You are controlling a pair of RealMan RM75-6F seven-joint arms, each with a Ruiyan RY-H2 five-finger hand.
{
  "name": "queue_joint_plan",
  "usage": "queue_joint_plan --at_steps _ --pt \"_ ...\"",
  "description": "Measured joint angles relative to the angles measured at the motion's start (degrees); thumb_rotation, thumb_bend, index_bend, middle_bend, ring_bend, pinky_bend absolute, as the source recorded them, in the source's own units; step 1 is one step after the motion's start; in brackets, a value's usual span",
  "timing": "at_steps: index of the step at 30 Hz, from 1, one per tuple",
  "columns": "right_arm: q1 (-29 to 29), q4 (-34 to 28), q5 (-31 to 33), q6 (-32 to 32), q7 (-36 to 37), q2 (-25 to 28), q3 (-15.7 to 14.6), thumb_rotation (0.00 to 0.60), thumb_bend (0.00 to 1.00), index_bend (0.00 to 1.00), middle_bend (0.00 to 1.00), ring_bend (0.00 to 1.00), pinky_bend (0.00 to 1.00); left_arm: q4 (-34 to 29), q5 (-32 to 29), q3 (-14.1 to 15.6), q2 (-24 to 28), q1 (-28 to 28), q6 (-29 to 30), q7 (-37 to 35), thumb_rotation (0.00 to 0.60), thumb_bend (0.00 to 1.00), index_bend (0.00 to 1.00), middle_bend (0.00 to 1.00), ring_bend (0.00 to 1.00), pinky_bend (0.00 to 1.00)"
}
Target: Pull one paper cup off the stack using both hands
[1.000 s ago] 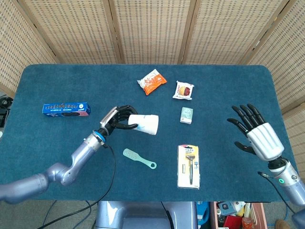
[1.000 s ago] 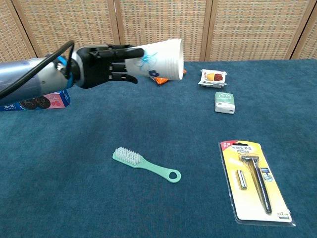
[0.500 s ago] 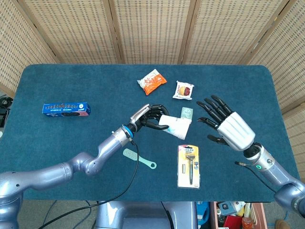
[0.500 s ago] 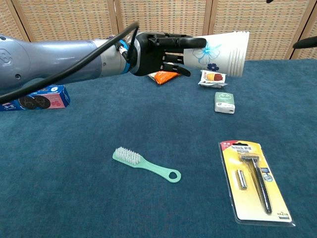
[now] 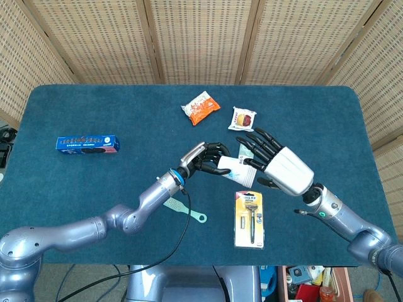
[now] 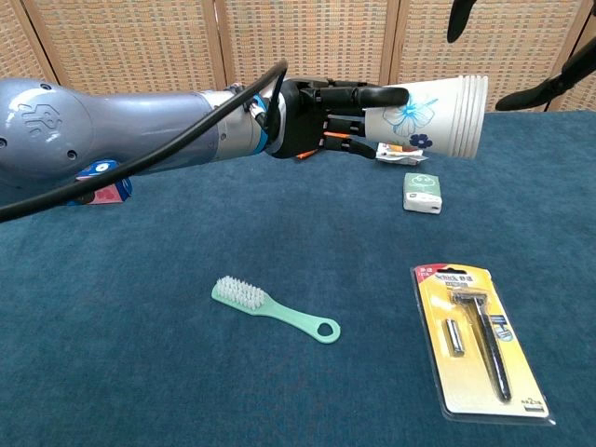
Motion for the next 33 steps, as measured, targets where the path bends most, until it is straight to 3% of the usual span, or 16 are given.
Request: queue_joint_plan --at_steps 14,33 --pt "2.4 1.7 -0.1 0.2 0.0 -3.5 -1.8 0.600 0.31 0.53 0.12 0.00 0.02 0.3 1.7 -0.8 -0.6 0.9 -1.3 -0.5 0.600 0.20 0.55 0.50 0.51 0.49" --pt "3.8 2.4 1.5 0.3 -0.2 -5.2 -2.5 0.600 0.46 0.64 0.13 0.00 0.05 0.4 2.9 -1.2 -1.5 1.6 -2.2 -1.2 0.600 0.20 0.55 0.50 0.51 0.49"
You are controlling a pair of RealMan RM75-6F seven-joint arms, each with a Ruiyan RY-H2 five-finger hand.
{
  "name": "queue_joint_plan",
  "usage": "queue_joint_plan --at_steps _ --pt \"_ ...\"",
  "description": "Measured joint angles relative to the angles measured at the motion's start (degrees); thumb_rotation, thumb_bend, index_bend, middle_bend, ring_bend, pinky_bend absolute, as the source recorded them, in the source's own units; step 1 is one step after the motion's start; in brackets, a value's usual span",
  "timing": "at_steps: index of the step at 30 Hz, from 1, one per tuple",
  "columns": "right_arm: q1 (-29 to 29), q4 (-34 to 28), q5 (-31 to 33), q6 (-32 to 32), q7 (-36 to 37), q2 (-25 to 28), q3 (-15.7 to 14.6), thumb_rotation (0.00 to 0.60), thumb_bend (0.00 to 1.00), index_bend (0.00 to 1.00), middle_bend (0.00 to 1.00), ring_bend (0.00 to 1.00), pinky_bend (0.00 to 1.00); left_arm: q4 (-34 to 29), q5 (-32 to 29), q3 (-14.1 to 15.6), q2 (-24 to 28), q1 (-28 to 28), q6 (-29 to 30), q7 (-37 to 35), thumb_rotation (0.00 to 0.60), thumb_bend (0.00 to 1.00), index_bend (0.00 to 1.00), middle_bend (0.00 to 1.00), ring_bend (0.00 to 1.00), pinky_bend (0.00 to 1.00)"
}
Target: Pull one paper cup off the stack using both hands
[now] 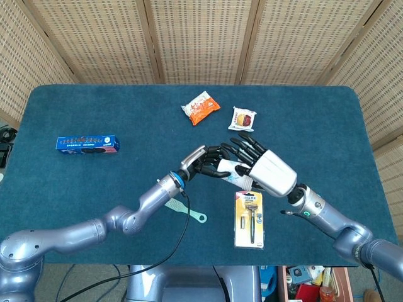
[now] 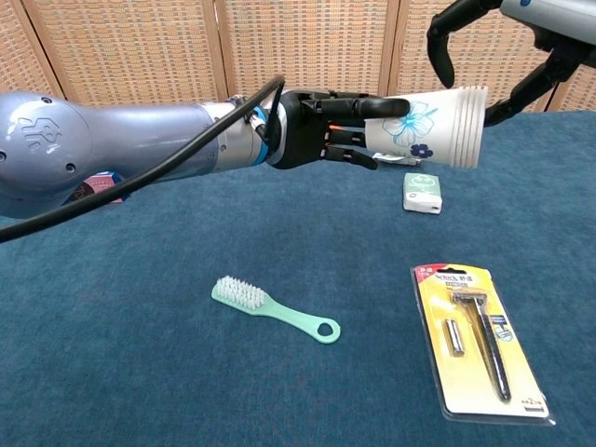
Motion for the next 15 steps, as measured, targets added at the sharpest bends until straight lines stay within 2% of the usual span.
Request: queue_joint_plan --at_steps 6,15 --pt "0.4 0.4 0.1 0.3 -0.6 -0.5 -0.4 0.600 0.50 0.65 0.13 0.00 0.06 -0.4 0.3 -0.3 -0.2 0.4 -0.2 -0.7 0.600 0.20 0.55 0.50 0.51 0.49" --pt "0.9 0.6 0.3 0.1 -1.3 -0.9 -0.9 0.600 0.67 0.65 0.13 0.00 0.06 -1.1 0.7 -0.6 -0.5 1.0 -0.5 -1.6 0.600 0.20 0.55 0.50 0.51 0.49"
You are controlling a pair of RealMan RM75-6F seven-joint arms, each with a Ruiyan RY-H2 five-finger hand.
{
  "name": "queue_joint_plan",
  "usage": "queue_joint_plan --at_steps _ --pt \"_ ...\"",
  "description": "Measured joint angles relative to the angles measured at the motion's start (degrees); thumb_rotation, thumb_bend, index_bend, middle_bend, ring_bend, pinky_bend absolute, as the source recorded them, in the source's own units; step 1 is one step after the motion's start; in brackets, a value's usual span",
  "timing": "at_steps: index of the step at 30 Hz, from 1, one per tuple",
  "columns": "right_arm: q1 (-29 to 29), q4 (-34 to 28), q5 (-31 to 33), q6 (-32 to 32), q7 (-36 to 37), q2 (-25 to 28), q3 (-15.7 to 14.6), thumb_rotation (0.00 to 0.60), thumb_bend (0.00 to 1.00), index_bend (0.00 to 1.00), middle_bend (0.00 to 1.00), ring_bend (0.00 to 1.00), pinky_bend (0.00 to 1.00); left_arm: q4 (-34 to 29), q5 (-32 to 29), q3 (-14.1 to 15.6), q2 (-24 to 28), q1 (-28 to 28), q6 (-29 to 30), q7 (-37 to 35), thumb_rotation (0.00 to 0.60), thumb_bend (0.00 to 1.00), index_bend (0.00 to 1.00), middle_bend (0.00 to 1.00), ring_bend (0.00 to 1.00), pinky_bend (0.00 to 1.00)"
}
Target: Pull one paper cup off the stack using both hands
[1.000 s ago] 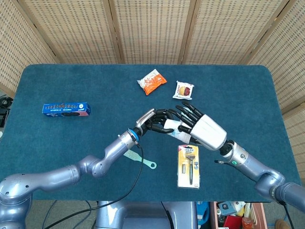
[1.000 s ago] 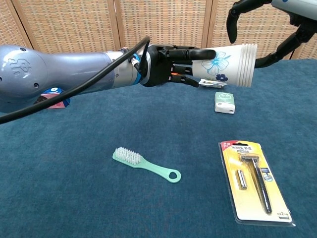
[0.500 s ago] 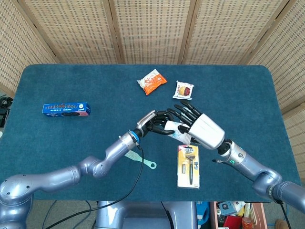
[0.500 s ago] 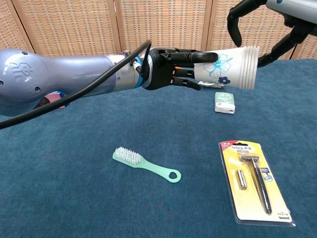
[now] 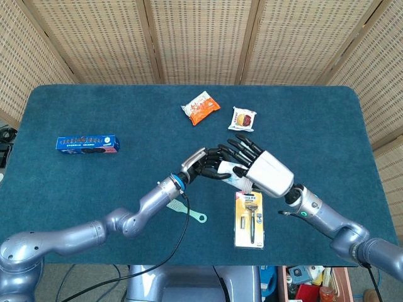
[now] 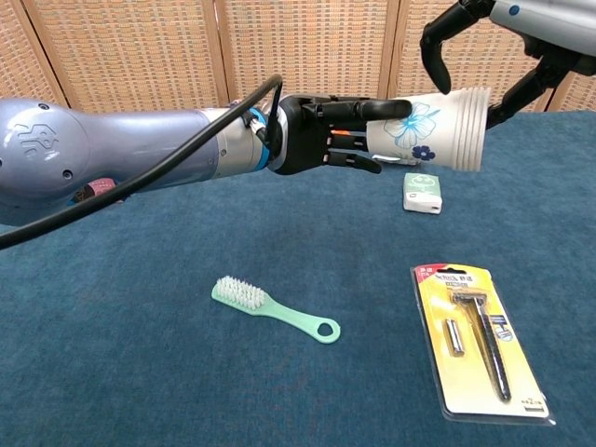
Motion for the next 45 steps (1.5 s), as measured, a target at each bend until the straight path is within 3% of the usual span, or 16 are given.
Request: queue_joint_plan --at_steps 12,45 --pt "0.6 -1.5 0.1 -0.1 -1.5 0.7 -0.1 0.600 0.76 0.65 0.12 0.00 0.06 -0.6 0.5 -0.3 0.3 0.7 -0.1 -0.7 0.600 0.20 0.55 0.50 0.51 0.49" --pt "-0.4 -2.2 0.5 1.7 -2.6 2.0 -1.0 0.600 0.76 0.68 0.14 0.00 0.12 -0.1 0.4 -0.4 0.6 1.7 -0.1 -0.7 0.600 0.20 0.55 0.50 0.51 0.49"
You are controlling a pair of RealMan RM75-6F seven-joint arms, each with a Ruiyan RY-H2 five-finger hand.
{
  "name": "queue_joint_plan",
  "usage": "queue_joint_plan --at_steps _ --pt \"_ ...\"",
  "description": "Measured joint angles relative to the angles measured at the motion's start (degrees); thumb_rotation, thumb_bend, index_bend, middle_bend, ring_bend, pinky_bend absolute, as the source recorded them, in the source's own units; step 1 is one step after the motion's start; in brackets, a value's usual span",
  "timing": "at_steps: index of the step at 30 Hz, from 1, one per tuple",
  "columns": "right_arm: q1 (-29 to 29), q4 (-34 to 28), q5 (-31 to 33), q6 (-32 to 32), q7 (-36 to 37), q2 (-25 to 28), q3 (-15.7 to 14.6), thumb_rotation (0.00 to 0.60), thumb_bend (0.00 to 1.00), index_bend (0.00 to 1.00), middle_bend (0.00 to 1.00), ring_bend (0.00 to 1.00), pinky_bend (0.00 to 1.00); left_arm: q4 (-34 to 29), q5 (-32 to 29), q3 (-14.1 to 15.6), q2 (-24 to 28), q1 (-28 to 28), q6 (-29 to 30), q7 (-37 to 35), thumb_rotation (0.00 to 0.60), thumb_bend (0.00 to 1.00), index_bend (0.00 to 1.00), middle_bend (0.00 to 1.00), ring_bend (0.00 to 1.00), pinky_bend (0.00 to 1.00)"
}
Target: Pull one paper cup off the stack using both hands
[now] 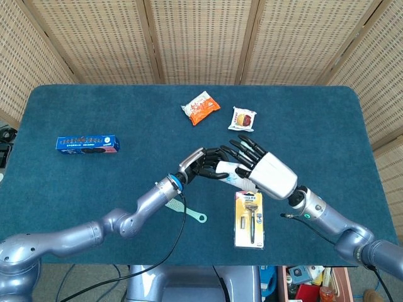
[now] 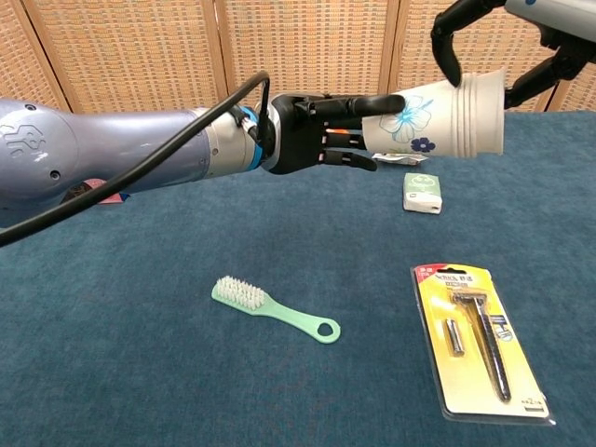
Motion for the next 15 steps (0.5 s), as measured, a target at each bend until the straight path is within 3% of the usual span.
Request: queue_joint_plan --at_steps 7,15 --pt "-1.6 1.1 0.1 2.7 0.0 0.8 -0.1 0.600 0.76 0.69 0.15 0.00 0.14 0.6 0.6 0.2 2.4 1.4 0.0 -0.1 0.600 0.20 0.55 0.50 0.51 0.49" --pt "-4.2 3.8 0.5 4.5 0.5 3.0 -1.2 0.600 0.76 0.69 0.15 0.00 0.14 1.4 3.2 1.0 8.9 5.4 0.2 -0.9 0.600 0.20 0.55 0.50 0.51 0.49"
